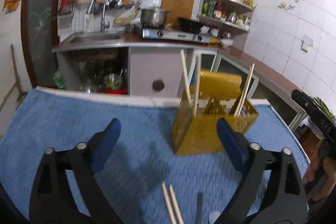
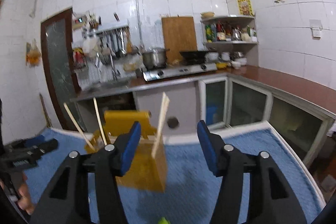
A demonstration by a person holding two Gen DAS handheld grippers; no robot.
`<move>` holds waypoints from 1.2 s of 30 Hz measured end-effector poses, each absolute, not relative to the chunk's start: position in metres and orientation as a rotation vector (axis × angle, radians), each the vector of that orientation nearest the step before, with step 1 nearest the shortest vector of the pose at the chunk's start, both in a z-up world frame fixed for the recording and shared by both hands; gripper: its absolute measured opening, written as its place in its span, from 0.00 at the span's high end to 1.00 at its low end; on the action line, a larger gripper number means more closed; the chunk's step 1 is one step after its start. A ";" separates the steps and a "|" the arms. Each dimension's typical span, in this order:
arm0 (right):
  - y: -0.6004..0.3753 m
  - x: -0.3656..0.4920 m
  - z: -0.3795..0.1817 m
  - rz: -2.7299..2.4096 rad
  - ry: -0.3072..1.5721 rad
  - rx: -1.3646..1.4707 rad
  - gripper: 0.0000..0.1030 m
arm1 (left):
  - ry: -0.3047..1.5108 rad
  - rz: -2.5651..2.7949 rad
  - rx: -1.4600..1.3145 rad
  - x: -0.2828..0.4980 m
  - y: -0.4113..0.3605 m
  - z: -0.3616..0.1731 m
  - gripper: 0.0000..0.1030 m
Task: Organize utensils
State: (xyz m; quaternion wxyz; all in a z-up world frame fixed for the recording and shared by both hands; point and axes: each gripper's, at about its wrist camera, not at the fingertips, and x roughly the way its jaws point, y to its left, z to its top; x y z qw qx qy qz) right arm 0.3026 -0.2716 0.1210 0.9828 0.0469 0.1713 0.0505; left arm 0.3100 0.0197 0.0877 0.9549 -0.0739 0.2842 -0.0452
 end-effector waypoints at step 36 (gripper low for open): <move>-0.280 0.249 -0.032 -0.056 0.824 0.053 0.38 | 0.936 -0.061 -0.037 0.269 0.007 -0.034 0.05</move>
